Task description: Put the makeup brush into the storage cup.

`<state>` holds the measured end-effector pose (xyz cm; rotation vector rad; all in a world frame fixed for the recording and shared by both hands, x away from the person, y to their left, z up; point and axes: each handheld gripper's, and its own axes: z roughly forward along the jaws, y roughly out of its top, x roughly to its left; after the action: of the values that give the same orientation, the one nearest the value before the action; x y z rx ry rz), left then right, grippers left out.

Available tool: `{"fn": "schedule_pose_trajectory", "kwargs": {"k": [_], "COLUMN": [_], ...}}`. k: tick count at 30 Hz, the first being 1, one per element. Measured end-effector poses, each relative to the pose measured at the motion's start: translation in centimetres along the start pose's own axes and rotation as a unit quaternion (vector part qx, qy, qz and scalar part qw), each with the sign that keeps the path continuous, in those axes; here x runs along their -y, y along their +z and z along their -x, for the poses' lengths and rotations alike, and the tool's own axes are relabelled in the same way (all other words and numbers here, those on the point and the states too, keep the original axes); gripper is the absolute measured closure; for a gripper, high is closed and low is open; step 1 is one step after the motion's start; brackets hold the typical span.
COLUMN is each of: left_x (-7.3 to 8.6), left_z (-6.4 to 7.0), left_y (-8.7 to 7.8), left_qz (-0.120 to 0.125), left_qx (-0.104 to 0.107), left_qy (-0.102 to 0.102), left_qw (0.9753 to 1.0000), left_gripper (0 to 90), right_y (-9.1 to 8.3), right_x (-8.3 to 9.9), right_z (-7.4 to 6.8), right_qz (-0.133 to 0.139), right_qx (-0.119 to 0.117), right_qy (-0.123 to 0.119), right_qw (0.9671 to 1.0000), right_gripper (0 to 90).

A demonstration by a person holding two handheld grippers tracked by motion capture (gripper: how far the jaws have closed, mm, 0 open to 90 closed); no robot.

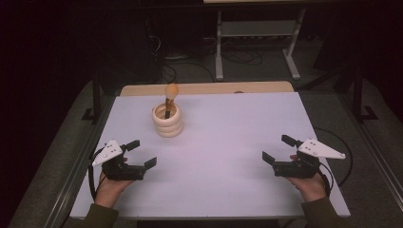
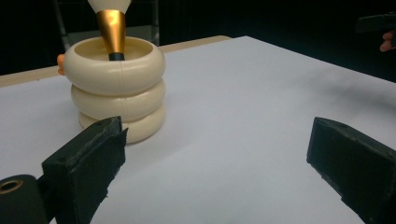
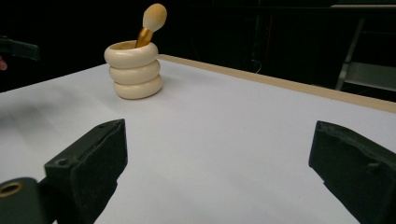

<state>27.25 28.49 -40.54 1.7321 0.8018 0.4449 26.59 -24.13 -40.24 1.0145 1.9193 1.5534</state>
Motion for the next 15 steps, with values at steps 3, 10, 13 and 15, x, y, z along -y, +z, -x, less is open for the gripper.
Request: {"fn": "schedule_pose_trajectory", "kwargs": {"k": [3,10,13,15], "left_x": [0.2,0.8,0.9,1.0], "left_z": [0.0,-0.1,0.0,0.1], "left_y": [-0.3,-1.2,-1.4,-1.4], "left_qz": [0.002,0.003,0.001,-0.001], "left_qx": [-0.002,-0.010,-0.009,-0.007], "left_qy": [-0.005,-0.007,-0.005,-0.004], "left_qw": [1.0000,0.9999,0.9999,1.0000], "left_gripper": [3.5,1.3,0.0,0.0], "right_y": [0.0,0.0,0.0,0.0], "right_x": [0.0,0.1,0.1,0.2], "right_z": [0.0,0.0,0.0,0.0], "right_qz": [0.000,0.000,-0.003,-0.003], "right_qx": [-0.001,-0.001,-0.002,-0.002], "right_qy": [-0.002,0.000,0.000,-0.001], "right_qw": [1.0000,1.0000,1.0000,1.0000], "right_gripper": [3.8,3.8,3.7,3.8]}}
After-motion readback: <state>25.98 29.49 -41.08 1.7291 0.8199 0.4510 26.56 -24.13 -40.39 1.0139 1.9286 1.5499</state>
